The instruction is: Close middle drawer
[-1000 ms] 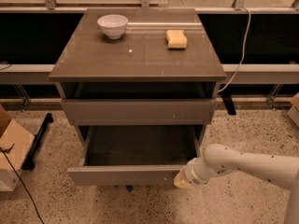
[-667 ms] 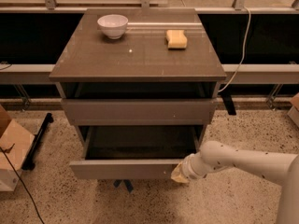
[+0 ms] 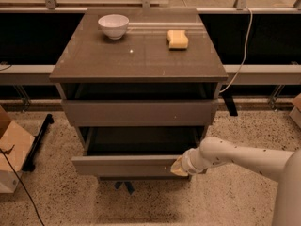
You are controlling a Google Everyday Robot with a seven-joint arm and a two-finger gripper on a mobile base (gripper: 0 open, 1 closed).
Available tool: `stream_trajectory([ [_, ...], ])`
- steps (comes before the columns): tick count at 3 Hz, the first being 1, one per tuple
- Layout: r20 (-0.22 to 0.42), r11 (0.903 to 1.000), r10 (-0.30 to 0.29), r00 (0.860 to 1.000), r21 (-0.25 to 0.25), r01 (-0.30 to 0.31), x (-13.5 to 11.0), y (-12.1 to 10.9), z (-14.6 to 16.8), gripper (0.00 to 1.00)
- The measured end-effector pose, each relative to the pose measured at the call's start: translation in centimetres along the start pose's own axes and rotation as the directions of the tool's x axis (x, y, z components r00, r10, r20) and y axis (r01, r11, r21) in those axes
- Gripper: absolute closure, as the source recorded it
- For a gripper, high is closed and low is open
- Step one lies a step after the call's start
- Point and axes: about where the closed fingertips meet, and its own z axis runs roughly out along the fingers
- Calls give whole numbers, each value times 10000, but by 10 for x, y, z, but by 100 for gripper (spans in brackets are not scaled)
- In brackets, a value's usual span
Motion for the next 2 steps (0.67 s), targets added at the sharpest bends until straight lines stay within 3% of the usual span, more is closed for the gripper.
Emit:
stream_trajectory([
  [2,229,9994,1,9997,351,-9,-13,-25,1,27],
])
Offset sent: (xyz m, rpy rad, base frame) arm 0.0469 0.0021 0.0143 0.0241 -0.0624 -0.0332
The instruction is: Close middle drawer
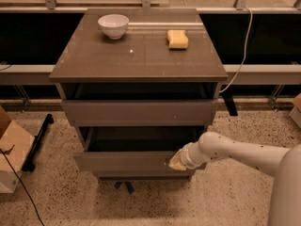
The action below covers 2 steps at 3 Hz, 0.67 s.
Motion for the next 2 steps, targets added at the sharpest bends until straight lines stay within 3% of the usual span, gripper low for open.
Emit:
stream_trajectory([
  [1,137,10000,58,9999,55,-58,-6,-12,5,4],
  [2,141,10000,55,9999,51,-55,-6,-12,5,0],
])
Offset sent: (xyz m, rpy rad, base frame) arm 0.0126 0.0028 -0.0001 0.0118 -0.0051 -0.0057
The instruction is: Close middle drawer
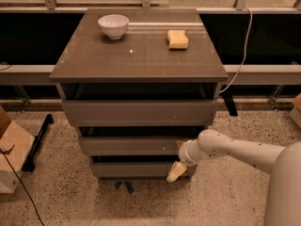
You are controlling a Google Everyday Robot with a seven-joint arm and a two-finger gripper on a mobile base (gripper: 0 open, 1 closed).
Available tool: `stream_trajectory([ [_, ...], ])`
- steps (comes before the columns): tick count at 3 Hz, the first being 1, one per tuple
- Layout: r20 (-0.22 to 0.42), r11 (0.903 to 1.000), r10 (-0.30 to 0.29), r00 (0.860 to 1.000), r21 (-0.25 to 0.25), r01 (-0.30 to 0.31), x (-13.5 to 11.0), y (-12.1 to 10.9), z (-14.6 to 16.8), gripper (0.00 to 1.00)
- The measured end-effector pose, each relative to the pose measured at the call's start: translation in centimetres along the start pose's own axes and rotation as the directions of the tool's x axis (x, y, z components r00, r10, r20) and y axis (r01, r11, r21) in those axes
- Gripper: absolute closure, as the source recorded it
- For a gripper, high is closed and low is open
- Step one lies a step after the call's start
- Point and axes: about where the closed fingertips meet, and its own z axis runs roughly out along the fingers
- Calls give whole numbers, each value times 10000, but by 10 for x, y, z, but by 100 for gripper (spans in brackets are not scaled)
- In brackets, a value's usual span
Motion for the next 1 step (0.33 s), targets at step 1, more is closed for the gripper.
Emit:
stream_trajectory([
  [1,0,10000,0,10000,0,0,0,0,0,0],
])
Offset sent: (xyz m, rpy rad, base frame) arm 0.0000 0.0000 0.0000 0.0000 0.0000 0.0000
